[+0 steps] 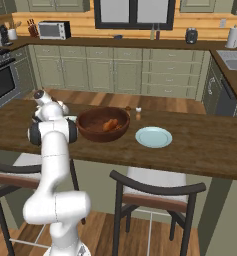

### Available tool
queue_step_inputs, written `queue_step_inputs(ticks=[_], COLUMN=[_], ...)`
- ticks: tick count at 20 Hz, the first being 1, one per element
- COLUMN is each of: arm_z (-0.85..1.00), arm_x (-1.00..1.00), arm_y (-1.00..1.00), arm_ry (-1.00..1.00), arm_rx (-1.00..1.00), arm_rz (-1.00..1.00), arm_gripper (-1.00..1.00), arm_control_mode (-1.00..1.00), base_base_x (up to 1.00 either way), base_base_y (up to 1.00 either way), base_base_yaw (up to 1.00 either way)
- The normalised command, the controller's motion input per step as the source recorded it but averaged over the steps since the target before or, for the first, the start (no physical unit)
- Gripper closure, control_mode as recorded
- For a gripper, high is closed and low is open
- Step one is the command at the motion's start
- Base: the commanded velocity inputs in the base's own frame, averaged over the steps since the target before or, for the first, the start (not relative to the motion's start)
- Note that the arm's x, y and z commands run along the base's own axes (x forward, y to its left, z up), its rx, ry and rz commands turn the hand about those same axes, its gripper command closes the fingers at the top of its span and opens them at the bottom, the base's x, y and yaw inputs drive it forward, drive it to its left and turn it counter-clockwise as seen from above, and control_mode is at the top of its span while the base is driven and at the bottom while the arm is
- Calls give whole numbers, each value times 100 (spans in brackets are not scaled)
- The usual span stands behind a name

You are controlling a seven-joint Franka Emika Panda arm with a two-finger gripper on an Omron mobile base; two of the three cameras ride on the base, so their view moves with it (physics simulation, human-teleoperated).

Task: Place one bun and one sausage from the bowl on each plate.

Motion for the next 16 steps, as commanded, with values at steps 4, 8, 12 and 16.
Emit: queue_step_inputs(ticks=[4,8,12,16], arm_z=[59,100,62,5], arm_x=[-4,-80,-100,-99], arm_y=[-6,-51,-98,-100], arm_ry=[-6,-9,1,11], arm_rx=[4,8,18,20], arm_rz=[0,0,-19,-34], arm_gripper=[-100,-100,-100,-100], arm_control_mode=[-100,-100,-100,-100], base_base_x=[0,0,0,0], base_base_y=[0,0,0,0], base_base_yaw=[0,0,0,0])
